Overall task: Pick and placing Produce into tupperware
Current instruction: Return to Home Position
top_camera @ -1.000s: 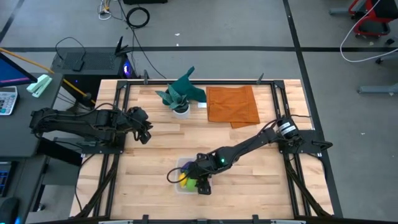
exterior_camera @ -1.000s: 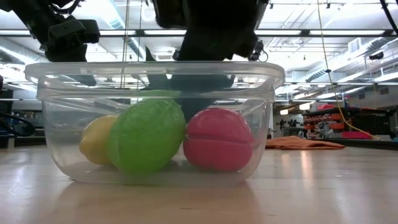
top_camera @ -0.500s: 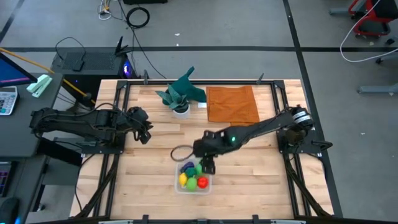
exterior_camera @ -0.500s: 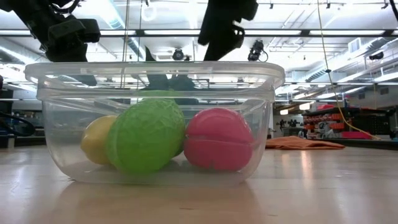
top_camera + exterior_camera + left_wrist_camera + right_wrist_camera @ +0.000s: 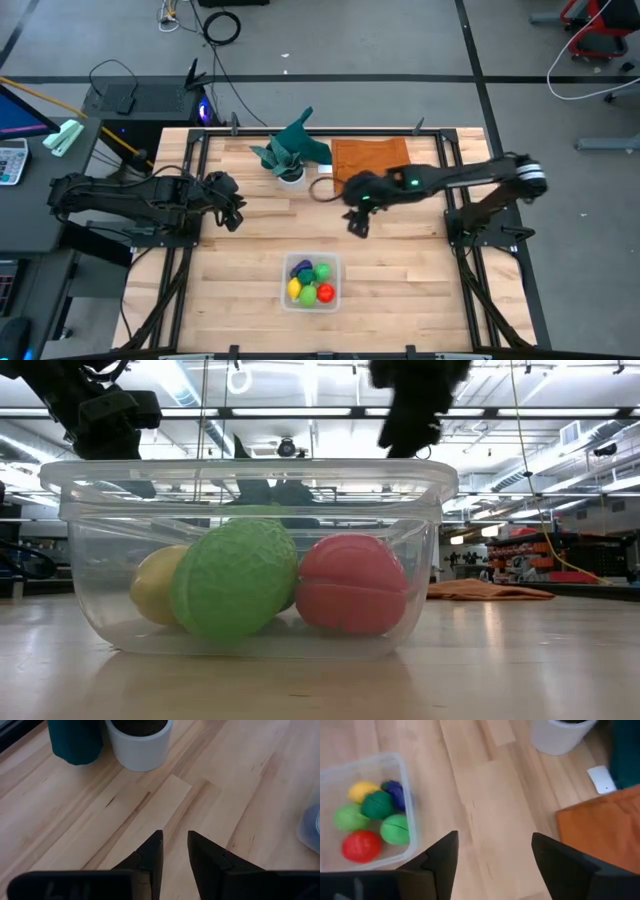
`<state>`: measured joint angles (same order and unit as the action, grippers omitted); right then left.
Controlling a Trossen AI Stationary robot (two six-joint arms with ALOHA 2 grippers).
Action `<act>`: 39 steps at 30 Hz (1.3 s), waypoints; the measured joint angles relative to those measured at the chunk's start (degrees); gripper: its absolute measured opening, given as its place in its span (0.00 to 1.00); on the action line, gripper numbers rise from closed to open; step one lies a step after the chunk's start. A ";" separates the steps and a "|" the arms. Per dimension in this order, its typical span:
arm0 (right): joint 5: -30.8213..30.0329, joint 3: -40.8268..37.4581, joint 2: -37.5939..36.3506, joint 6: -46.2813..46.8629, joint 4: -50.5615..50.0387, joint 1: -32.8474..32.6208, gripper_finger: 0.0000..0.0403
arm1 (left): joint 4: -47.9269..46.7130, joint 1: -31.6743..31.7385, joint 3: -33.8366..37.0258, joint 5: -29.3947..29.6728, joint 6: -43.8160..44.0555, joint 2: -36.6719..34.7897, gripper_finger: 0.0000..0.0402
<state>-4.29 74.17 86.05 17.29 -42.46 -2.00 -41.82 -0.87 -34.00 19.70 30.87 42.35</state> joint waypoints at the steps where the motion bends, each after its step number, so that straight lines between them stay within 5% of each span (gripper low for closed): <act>1: 0.00 -2.50 -2.60 0.86 1.63 0.15 0.52 | 0.05 -0.01 0.00 0.00 -0.02 0.01 0.24; 18: -8.76 -45.11 -42.83 15.92 39.84 -0.15 0.32 | 0.08 -0.01 0.00 0.00 0.00 0.00 0.24; 39: -11.36 -64.41 -66.68 14.60 52.39 0.46 0.01 | -0.05 0.00 0.01 -0.02 4.59 0.00 0.25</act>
<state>-15.66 9.76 19.37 31.88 9.93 -1.54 -41.87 -0.88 -33.98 19.68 35.46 42.35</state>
